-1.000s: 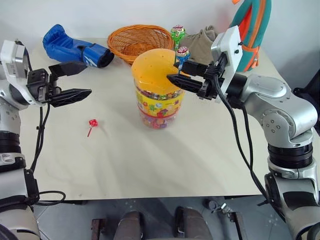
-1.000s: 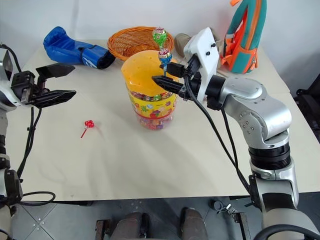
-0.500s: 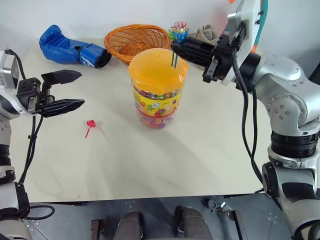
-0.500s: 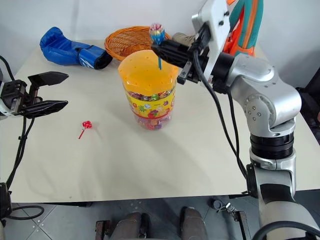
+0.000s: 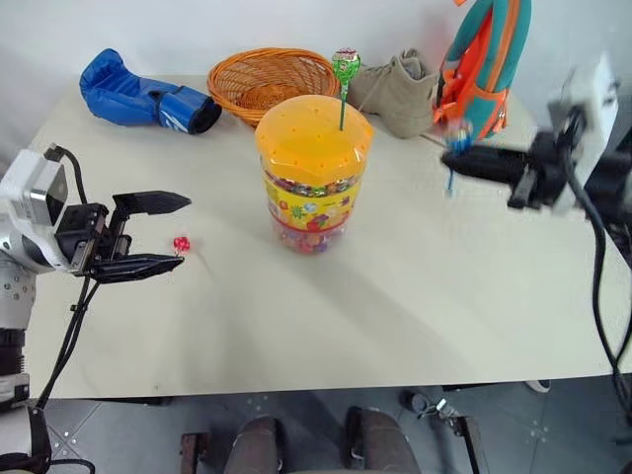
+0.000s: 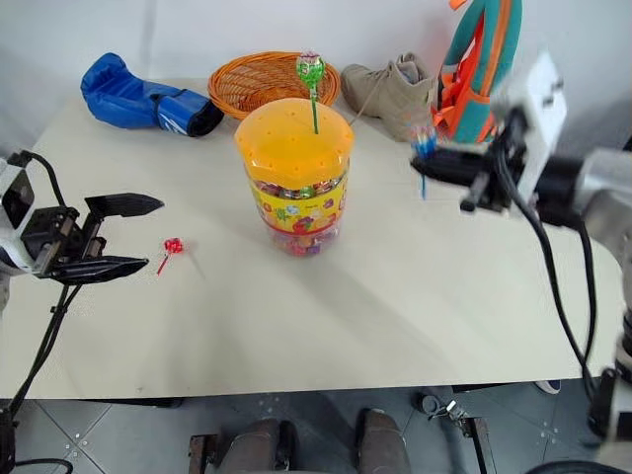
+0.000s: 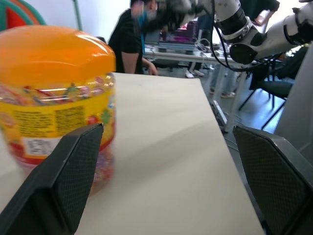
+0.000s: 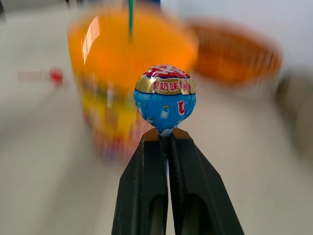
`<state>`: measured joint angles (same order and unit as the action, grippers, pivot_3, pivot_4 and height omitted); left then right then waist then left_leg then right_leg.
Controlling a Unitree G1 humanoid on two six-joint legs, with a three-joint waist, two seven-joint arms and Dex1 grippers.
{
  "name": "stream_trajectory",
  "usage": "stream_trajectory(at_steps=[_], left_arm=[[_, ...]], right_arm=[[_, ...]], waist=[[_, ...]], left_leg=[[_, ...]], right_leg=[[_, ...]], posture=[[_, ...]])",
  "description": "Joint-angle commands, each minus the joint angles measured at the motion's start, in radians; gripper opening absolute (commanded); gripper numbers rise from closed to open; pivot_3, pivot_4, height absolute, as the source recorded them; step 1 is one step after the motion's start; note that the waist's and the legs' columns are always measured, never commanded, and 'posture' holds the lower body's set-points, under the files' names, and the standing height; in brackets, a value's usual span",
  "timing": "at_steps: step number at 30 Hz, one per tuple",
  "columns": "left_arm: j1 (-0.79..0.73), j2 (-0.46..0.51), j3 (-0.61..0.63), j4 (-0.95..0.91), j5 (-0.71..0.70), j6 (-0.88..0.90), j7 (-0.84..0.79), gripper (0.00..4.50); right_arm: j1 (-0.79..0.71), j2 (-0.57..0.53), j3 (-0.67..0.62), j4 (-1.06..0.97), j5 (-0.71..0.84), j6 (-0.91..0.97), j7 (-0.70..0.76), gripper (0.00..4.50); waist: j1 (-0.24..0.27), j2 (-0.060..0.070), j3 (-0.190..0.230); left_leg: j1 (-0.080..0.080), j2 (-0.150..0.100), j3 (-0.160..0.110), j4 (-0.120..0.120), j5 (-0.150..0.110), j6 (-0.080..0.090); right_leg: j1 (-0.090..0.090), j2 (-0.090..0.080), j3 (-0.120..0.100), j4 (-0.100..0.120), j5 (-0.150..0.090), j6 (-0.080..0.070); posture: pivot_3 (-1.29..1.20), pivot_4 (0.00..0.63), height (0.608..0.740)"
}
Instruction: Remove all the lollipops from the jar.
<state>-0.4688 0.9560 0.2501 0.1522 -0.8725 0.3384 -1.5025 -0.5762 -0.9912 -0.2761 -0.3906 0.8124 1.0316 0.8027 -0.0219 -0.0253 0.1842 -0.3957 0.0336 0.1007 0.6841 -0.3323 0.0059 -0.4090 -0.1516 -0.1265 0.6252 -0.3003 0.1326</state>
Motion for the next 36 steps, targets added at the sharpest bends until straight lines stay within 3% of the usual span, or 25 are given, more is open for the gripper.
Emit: stream_trajectory(at_steps=[1, 6, 13, 17, 27, 33, 36], left_arm=[[0.020, 0.011, 0.017, -0.083, -0.040, 0.010, -0.112, 4.50], [0.048, 0.016, -0.069, -0.147, -0.026, -0.029, -0.112, 4.50], [0.007, -0.039, -0.128, -0.151, 0.007, -0.046, -0.112, 4.50], [0.003, -0.038, -0.143, -0.153, 0.013, -0.055, -0.112, 4.50], [0.002, -0.041, -0.121, -0.151, 0.008, -0.043, -0.109, 4.50], [-0.008, -0.036, -0.072, -0.124, 0.004, -0.032, -0.062, 4.50], [-0.028, -0.047, -0.027, -0.076, 0.000, -0.017, -0.015, 4.50]], right_arm=[[0.129, -0.035, -0.078, -0.071, 0.013, 0.014, 0.013, 0.02], [0.346, 0.018, -0.016, -0.042, -0.086, -0.089, 0.004, 0.02], [0.354, 0.085, 0.104, 0.068, -0.208, -0.202, -0.015, 0.02], [0.347, 0.105, 0.133, 0.113, -0.251, -0.234, -0.018, 1.04], [0.331, 0.081, 0.062, 0.039, -0.194, -0.201, 0.006, 4.48], [0.173, 0.086, 0.004, -0.027, -0.111, -0.154, -0.031, 4.48], [0.003, 0.114, 0.023, -0.014, -0.068, -0.090, -0.088, 4.48]], waist=[[0.002, 0.000, 0.000], [0.015, 0.000, 0.000], [0.022, 0.000, 0.000], [0.023, 0.000, 0.000], [0.023, 0.000, 0.000], [0.019, 0.001, 0.000], [0.019, 0.001, 0.001]], left_leg=[[0.000, 0.000, 0.000, 0.000, 0.000, 0.000], [0.003, 0.000, 0.003, -0.001, 0.000, 0.000], [0.005, 0.000, 0.006, 0.000, 0.000, 0.000], [0.005, 0.000, 0.006, 0.000, 0.000, 0.000], [0.005, 0.000, 0.006, 0.000, 0.000, 0.000], [0.005, 0.001, 0.006, 0.000, 0.000, 0.000], [0.005, 0.002, 0.006, 0.000, 0.000, 0.000]], right_leg=[[0.000, 0.000, 0.000, 0.000, 0.000, 0.000], [0.000, 0.000, 0.004, 0.000, 0.000, 0.000], [0.000, 0.000, 0.007, 0.001, 0.000, 0.000], [0.000, 0.000, 0.006, 0.001, 0.000, 0.000], [0.000, 0.000, 0.006, 0.001, 0.000, 0.000], [0.000, 0.001, 0.007, 0.001, 0.000, 0.000], [0.000, 0.002, 0.006, 0.001, 0.000, 0.000]], posture=[[0.00, 0.150, 0.740], [0.00, 0.150, 0.740], [0.00, 0.150, 0.740], [0.00, 0.150, 0.740], [0.00, 0.150, 0.740], [0.00, 0.150, 0.740], [0.00, 0.150, 0.740]])
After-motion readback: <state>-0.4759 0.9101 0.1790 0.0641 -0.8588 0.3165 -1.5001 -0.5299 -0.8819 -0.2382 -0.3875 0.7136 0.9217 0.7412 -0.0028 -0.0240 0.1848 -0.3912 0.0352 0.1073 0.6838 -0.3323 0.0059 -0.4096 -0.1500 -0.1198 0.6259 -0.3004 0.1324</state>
